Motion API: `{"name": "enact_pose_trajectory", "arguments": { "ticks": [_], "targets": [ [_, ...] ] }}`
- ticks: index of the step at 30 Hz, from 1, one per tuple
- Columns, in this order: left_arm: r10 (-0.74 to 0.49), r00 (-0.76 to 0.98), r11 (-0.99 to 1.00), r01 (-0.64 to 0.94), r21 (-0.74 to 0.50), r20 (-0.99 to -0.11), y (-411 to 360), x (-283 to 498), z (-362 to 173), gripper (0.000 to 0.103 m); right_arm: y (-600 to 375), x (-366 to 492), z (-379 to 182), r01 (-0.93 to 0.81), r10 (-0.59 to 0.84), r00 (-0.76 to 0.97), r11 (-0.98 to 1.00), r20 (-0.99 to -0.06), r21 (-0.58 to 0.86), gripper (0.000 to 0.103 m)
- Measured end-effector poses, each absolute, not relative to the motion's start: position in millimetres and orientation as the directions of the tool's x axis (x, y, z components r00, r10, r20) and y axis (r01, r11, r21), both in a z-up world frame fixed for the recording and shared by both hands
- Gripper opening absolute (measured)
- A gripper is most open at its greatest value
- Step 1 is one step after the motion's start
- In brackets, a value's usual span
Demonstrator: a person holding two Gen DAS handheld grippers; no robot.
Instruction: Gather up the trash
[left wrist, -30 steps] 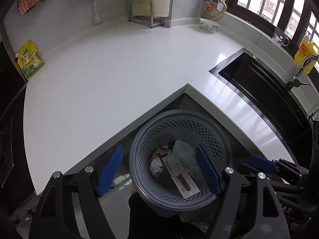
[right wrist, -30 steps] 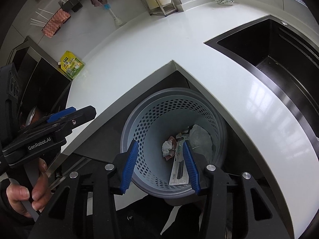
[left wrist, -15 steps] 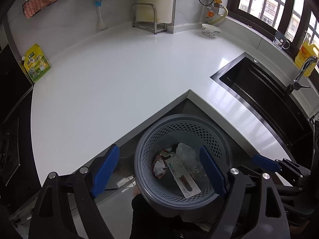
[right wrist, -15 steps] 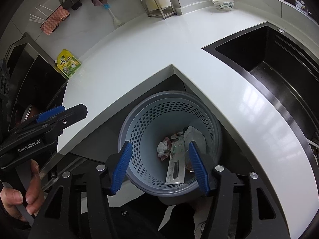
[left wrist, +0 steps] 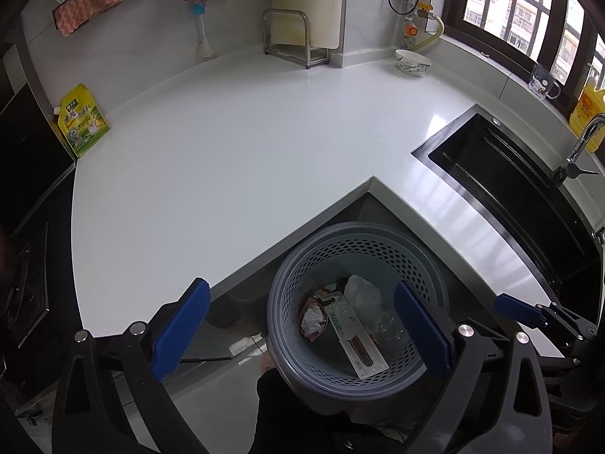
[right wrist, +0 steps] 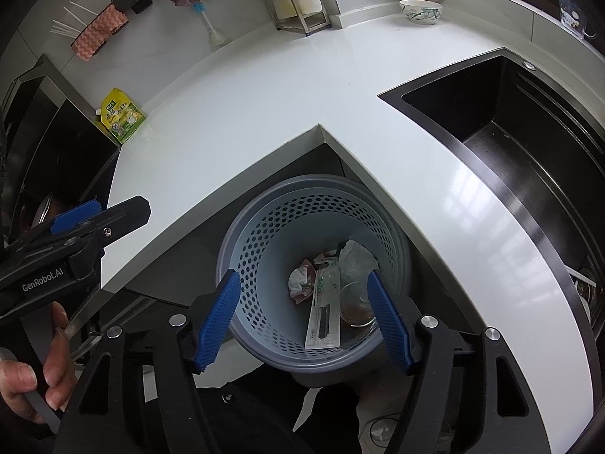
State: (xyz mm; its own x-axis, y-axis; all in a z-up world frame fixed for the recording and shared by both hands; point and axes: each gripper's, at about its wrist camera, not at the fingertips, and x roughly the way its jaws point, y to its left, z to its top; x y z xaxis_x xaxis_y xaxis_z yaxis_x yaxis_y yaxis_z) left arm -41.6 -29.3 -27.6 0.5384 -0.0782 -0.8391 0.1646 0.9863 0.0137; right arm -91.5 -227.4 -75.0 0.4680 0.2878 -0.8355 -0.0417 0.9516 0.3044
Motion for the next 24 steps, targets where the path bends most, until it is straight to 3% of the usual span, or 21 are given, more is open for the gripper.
{"name": "enact_pose_trajectory", "arguments": {
  "ticks": [24],
  "targets": [
    [-0.048,0.547,0.988,0.15,0.042,-0.836,-29.4,-40.0,-20.4,0.097,-225.3,-86.6,-64.3,-0.006,0.227,0.482,0.967,-0.846,0.256,0.074]
  ]
}}
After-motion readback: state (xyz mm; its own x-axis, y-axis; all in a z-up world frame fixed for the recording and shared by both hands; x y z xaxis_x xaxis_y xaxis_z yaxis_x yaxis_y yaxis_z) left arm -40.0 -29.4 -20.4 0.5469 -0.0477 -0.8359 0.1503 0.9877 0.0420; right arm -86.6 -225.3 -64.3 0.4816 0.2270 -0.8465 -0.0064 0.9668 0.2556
